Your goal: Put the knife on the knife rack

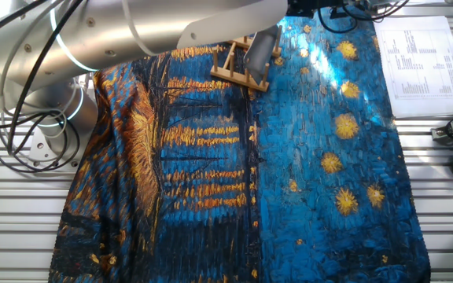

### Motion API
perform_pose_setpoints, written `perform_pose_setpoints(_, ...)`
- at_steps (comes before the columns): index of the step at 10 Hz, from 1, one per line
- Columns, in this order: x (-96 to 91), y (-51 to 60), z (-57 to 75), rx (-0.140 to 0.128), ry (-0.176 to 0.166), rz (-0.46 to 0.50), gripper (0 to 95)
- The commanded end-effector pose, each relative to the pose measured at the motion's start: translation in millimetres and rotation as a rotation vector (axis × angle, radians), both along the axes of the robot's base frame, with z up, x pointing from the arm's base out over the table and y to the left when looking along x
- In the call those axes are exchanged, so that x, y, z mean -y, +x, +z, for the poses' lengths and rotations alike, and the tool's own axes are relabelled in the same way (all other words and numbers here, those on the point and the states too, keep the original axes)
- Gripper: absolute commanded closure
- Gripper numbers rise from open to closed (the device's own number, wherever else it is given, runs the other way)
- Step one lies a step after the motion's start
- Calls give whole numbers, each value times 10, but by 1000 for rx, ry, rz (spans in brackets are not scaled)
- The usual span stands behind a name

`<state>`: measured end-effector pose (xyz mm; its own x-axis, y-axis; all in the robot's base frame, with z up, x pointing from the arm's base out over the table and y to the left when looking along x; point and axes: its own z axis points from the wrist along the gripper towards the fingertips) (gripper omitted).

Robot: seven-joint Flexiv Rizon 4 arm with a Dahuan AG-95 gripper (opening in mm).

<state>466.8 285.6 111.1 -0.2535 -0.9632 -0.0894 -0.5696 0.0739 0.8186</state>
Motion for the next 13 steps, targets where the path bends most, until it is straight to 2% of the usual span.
perform_pose_setpoints(1,7,-21,-2,1,4,-8,950)
perform_pose_setpoints(6,14,-21,-9,-6,6,-17,950)
perform_pose_setpoints(9,84,-27,-42,-9,13,-24,950)
perform_pose_setpoints(11,90,-25,-52,-28,23,-51,950)
perform_pose_setpoints(13,87,8,-44,-43,18,-40,950)
